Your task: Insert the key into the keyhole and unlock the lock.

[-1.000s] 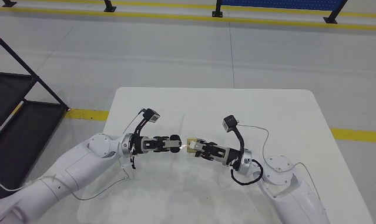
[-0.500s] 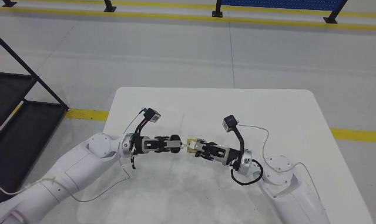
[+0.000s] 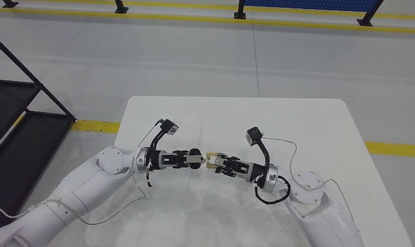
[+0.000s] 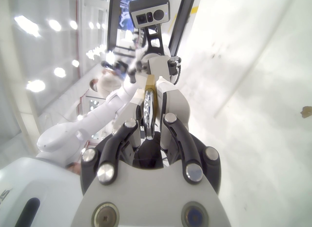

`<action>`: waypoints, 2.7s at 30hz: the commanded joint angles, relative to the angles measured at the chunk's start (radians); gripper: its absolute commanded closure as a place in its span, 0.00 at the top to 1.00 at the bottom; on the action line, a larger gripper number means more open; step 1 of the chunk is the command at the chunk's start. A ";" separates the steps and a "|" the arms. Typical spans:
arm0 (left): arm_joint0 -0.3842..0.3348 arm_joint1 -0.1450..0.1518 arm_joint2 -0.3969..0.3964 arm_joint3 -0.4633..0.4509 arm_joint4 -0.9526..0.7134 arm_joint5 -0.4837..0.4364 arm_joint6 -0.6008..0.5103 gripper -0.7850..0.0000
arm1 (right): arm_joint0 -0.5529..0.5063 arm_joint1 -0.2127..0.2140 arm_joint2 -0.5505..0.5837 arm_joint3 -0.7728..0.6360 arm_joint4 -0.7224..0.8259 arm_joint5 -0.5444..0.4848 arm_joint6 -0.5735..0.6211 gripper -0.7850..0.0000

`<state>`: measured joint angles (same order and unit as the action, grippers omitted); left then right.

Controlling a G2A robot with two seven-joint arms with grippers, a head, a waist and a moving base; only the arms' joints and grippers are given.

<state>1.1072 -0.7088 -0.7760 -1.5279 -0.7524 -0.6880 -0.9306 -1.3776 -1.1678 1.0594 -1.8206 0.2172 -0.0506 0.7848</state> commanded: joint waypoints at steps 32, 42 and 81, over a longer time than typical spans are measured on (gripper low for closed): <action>0.082 -0.035 -0.117 -0.024 0.087 -0.011 -0.012 0.24 | 0.000 0.000 0.000 0.000 0.000 0.000 0.000 0.00; 0.098 -0.045 -0.146 -0.034 0.131 -0.004 -0.003 0.05 | 0.000 0.000 0.000 0.000 0.000 0.000 0.000 0.00; 0.180 -0.078 -0.267 -0.088 0.529 -0.181 0.199 0.00 | 0.000 0.000 0.000 0.000 0.000 0.000 0.000 0.00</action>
<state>1.2834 -0.7864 -1.0389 -1.6137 -0.2441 -0.8631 -0.7419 -1.3776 -1.1678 1.0594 -1.8206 0.2172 -0.0506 0.7848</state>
